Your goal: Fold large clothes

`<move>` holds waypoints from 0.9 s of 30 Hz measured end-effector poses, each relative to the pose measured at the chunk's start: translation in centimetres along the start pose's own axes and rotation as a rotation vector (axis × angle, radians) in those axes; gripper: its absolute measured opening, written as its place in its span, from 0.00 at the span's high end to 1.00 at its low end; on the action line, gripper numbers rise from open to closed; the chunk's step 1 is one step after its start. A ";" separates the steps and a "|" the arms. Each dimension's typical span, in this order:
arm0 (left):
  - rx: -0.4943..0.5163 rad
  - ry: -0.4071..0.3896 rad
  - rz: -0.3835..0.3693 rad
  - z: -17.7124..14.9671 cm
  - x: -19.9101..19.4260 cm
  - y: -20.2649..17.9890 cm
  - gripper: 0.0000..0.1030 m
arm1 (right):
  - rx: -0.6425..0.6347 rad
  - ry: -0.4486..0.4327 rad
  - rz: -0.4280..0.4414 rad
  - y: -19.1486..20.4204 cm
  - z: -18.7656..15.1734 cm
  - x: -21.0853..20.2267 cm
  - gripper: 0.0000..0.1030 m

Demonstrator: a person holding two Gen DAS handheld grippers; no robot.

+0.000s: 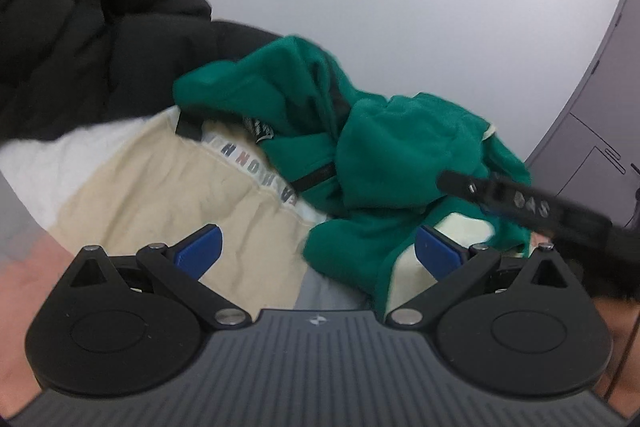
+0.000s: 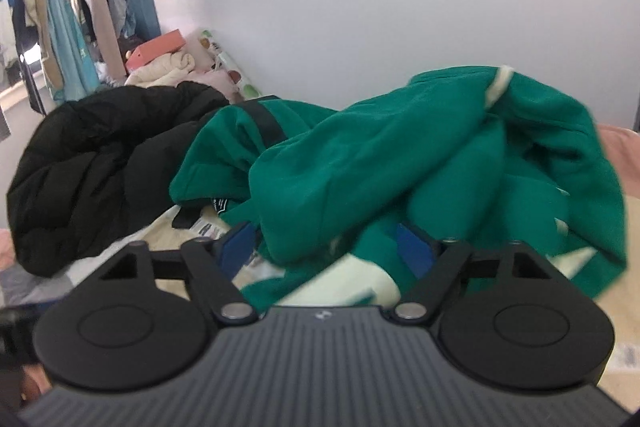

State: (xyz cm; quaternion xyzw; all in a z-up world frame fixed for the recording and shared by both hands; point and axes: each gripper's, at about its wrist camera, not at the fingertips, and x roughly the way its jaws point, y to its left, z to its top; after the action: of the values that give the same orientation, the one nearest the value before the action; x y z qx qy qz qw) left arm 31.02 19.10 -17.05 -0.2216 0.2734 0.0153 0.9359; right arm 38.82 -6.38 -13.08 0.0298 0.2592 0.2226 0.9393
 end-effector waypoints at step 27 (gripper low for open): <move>-0.175 -0.113 -0.135 -1.1 -4.3 3.1 0.00 | -0.048 -0.134 -0.032 2.4 0.1 -17.4 0.83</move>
State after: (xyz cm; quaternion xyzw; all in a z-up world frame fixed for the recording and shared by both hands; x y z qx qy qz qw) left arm 26.38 21.87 -16.90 -0.3193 0.2022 -0.0115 0.9258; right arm 24.56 -11.82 -4.33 0.0178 0.1909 0.2112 0.9585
